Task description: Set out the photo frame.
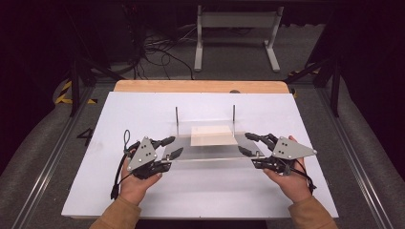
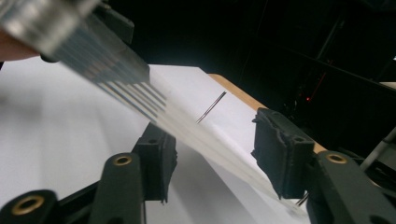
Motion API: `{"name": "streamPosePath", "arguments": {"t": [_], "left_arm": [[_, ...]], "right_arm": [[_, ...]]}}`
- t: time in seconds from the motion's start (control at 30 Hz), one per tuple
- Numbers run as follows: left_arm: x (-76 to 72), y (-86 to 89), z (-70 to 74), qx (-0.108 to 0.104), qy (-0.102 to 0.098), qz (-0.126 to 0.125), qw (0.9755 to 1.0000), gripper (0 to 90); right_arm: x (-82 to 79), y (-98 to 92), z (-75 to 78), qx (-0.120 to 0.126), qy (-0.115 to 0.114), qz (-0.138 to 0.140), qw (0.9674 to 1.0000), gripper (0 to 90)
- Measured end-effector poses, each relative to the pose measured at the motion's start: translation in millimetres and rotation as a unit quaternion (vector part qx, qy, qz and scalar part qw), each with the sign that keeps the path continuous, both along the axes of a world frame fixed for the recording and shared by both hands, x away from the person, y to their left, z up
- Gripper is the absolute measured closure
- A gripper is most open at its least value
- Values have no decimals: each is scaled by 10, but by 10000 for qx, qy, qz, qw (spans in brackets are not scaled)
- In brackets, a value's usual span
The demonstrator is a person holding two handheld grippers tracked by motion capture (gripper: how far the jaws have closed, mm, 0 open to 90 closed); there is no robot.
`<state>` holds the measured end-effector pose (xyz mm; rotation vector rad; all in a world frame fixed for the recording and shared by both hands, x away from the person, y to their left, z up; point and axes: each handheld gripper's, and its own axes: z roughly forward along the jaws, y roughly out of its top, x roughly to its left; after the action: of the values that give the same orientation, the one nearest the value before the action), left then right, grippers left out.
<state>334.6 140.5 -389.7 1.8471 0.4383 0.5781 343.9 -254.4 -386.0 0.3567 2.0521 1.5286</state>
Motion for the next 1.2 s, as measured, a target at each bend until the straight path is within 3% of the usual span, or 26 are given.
{"name": "streamPosePath", "arguments": {"t": [0.2, 0.4, 0.7, 0.9, 1.2], "left_arm": [[2, -2, -1, -32, -50, 47, 10000, 526], [-15, -13, 9, 6, -218, 202, 9996, 533], [2, 2, 103, -200, -439, 343, 9982, 536], [-120, 48, 257, -413, -693, 402, 9959, 543], [-292, 48, 415, -292, -768, 430, 9957, 570]], "right_arm": [[33, 50, -14, -155, -147, -59, 9998, 538], [5, 78, 22, -546, -427, -192, 9974, 598], [4, 112, 99, -552, -754, -311, 9951, 615], [-171, 146, 310, -657, -1238, -265, 9898, 656], [-370, 145, 479, -667, -1295, -276, 9889, 656]]}}
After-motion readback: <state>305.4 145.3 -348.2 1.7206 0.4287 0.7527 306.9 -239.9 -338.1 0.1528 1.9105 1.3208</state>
